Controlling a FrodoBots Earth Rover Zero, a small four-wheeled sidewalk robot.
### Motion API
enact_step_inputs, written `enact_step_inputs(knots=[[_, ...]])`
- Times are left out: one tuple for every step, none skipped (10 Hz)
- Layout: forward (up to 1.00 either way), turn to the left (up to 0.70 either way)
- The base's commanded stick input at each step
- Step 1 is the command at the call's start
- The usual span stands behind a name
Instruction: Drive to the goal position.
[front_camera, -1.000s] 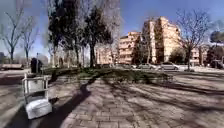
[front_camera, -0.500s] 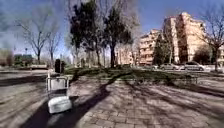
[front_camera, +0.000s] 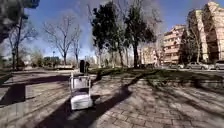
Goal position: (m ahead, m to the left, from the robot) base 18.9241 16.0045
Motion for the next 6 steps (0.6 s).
enact_step_inputs(knots=[[0.00, 0.70], [0.00, 0.16], [0.00, 0.00], [0.00, 0.00], [0.00, 0.00], [0.00, 0.00]])
